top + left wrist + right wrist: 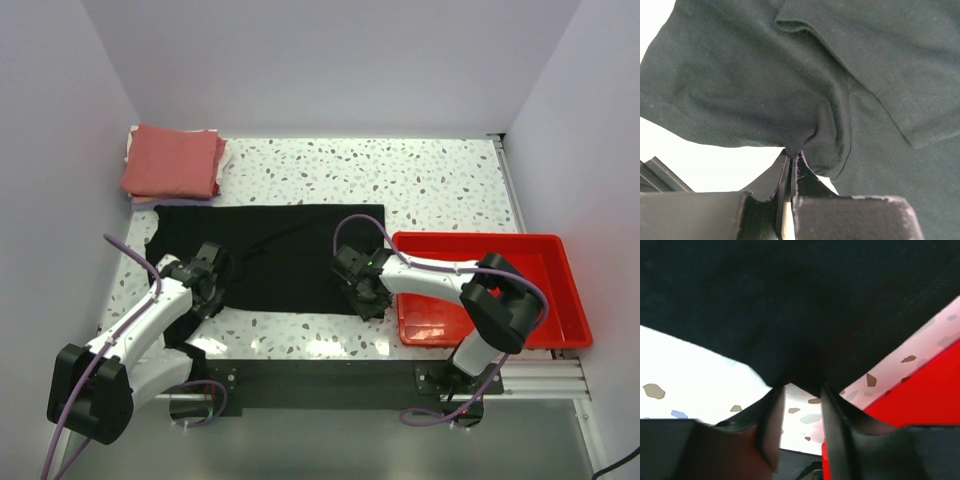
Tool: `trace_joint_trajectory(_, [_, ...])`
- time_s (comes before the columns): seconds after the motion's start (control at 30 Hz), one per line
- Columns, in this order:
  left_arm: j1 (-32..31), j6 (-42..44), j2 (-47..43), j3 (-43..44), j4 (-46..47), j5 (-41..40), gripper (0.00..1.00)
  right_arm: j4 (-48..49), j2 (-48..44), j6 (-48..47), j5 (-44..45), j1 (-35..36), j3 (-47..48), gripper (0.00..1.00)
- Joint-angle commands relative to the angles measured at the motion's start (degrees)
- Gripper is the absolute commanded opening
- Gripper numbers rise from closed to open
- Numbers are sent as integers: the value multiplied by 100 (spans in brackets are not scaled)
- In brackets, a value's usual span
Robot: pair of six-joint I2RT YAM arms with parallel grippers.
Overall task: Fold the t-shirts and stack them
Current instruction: Fold the tshirt
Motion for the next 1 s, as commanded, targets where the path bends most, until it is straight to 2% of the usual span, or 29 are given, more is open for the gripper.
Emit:
trace_joint_trajectory(0.0, [-33, 121, 76, 319, -39, -300, 0, 7, 167, 118, 401, -39, 71, 36])
trace_joint_trajectory(0.03, [-33, 156, 103, 354, -39, -335, 0, 8, 167, 118, 409, -39, 88, 31])
trace_joint_trajectory(0.47, [-33, 420, 296, 793, -13, -502, 0, -291, -114, -172, 822, -206, 510, 6])
trace_joint_trajectory(0.67, [-33, 561, 463, 1092, 31, -607, 0, -265, -308, -418, 683, -487, 694, 4])
trace_joint_trajectory(0.97, [-24, 789, 753, 1505, 198, -836, 3, -291, -89, -691, 251, -980, 1125, 6])
